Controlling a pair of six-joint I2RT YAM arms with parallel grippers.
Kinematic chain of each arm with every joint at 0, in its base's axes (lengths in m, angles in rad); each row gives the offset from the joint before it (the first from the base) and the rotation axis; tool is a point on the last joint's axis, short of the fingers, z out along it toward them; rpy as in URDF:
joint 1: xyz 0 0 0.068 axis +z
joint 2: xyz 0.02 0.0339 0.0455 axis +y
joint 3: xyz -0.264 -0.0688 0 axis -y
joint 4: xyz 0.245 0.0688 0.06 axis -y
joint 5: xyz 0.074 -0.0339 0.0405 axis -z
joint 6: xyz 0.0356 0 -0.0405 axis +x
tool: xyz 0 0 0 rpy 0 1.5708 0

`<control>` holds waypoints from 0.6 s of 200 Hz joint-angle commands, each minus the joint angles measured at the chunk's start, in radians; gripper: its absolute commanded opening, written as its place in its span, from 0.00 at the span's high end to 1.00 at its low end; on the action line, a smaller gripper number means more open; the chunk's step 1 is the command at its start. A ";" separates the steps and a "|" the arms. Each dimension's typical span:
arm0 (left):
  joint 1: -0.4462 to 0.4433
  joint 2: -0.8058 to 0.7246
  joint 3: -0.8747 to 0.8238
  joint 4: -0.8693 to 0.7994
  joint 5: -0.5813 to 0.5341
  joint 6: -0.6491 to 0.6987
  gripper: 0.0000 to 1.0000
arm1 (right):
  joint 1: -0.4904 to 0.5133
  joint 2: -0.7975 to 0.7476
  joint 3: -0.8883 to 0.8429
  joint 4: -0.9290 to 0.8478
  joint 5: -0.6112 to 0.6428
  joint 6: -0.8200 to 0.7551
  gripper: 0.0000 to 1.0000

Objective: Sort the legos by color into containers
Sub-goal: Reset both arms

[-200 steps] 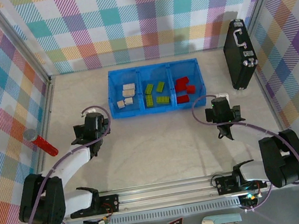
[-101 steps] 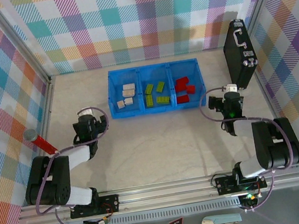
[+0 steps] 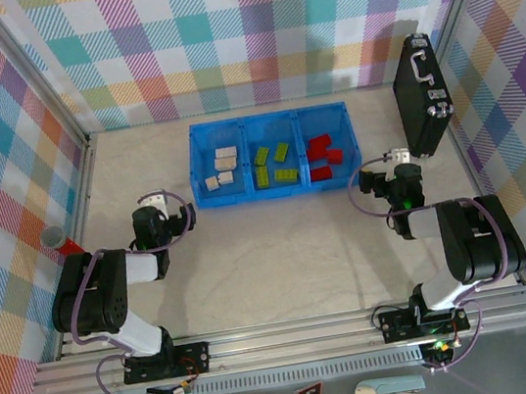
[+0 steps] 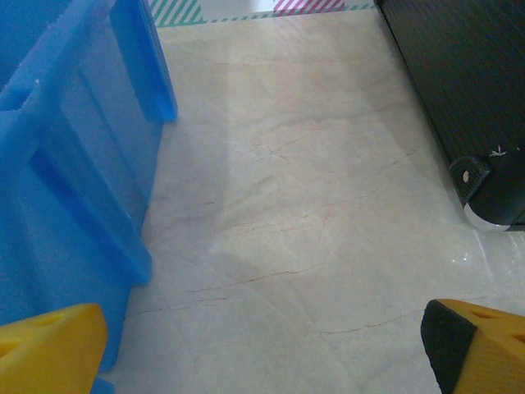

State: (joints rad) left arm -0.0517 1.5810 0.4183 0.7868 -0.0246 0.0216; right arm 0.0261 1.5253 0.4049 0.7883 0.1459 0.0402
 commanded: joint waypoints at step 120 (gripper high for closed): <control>-0.011 -0.001 0.002 0.055 -0.039 0.017 0.00 | 0.001 0.009 -0.005 0.062 -0.039 -0.009 0.01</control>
State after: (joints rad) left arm -0.0582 1.5810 0.4187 0.8093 -0.0536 0.0238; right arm 0.0261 1.5253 0.4049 0.7971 0.1402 0.0395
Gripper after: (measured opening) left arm 0.997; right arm 0.990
